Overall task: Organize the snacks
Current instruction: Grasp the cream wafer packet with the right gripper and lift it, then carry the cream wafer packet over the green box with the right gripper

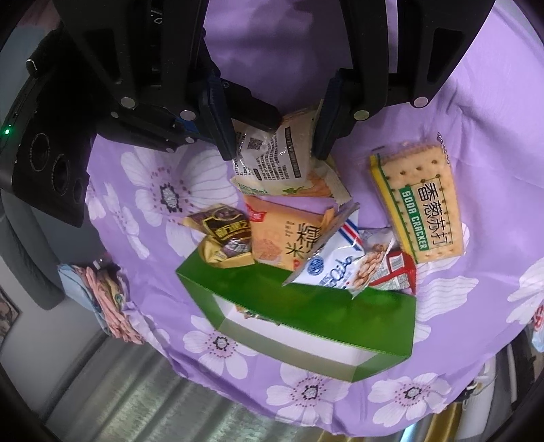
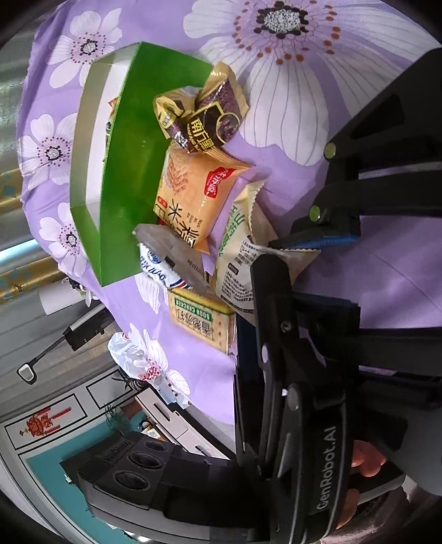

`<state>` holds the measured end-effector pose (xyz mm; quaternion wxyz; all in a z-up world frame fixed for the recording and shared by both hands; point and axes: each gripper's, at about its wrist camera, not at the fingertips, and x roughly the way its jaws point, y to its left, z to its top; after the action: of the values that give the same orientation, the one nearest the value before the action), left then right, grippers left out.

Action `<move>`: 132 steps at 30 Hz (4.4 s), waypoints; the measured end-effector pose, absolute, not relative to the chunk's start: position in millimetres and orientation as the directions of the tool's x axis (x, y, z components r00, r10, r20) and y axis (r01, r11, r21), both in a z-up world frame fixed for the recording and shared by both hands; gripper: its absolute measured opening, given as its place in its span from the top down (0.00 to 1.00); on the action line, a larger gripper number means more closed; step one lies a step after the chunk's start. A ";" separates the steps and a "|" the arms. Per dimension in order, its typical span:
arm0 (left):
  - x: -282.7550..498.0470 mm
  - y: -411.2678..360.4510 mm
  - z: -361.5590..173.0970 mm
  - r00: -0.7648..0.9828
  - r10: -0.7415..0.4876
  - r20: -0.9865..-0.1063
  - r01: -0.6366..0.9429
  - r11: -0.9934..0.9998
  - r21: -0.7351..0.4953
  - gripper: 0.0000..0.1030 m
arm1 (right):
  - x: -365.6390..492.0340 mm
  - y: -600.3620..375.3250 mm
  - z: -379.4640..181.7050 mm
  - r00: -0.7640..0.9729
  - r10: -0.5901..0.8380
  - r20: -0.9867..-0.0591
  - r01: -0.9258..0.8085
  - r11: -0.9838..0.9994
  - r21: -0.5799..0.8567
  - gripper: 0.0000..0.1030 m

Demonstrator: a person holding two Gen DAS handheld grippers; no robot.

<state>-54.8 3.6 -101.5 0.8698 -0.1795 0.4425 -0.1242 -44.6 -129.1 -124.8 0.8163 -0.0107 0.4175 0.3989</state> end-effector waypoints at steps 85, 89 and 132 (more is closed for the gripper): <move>12.2 -61.0 0.4 0.713 -0.392 -0.582 0.297 0.920 -0.256 0.54 | 0.7 -183.4 -26.6 0.612 0.611 -0.502 -0.603 0.771 0.205 0.77; 23.6 -58.1 -2.8 0.712 -0.392 -0.583 0.296 0.920 -0.257 0.54 | 14.2 -181.2 -28.0 0.612 0.604 -0.510 -0.597 0.776 0.203 0.77; 140.8 -4.0 -70.8 0.563 -0.428 -0.707 0.149 0.894 -0.422 0.54 | 136.6 -127.1 -80.2 0.479 0.517 -0.709 -0.546 0.808 0.221 0.74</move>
<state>140.8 -4.0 -70.8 0.8695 -0.1593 0.4371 -0.1659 136.6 -127.1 -80.2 0.8598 -0.0177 0.4062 0.3090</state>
